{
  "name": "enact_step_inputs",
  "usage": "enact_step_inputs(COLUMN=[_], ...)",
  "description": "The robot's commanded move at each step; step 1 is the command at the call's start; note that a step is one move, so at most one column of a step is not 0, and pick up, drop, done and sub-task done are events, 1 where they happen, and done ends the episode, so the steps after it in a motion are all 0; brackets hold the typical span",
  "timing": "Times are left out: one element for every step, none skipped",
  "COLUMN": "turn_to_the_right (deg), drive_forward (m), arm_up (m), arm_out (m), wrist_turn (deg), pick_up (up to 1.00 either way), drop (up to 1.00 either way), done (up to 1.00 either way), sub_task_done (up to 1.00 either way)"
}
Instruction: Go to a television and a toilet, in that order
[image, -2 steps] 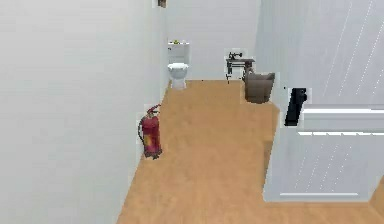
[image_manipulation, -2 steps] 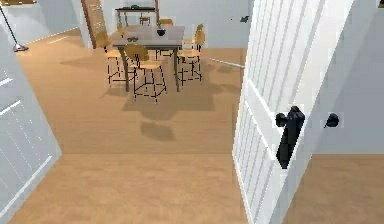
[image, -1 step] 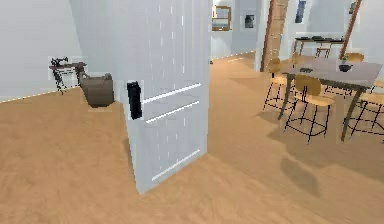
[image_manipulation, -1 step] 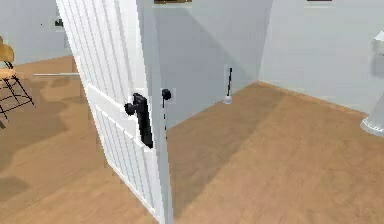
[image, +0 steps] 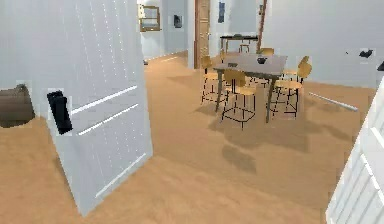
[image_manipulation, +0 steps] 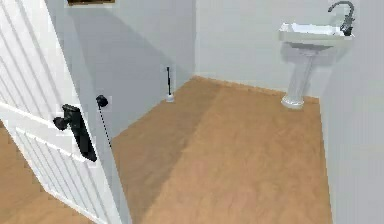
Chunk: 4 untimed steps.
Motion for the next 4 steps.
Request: enact_step_inputs(turn_to_the_right=[0.0,3.0,0.0,-15.0], drive_forward=[1.0,0.0,0.95,0.0], arm_up=[0.0,0.0,0.0,0.0], arm_out=[0.0,0.0,0.0,0.0], wrist_turn=[0.0,0.0,0.0,0.0], pick_up=[0.0,0.0,0.0,0.0], drop=[0.0,0.0,0.0,0.0], done=[0.0,0.0,0.0,0.0], sub_task_done=[0.0,0.0,0.0,0.0])
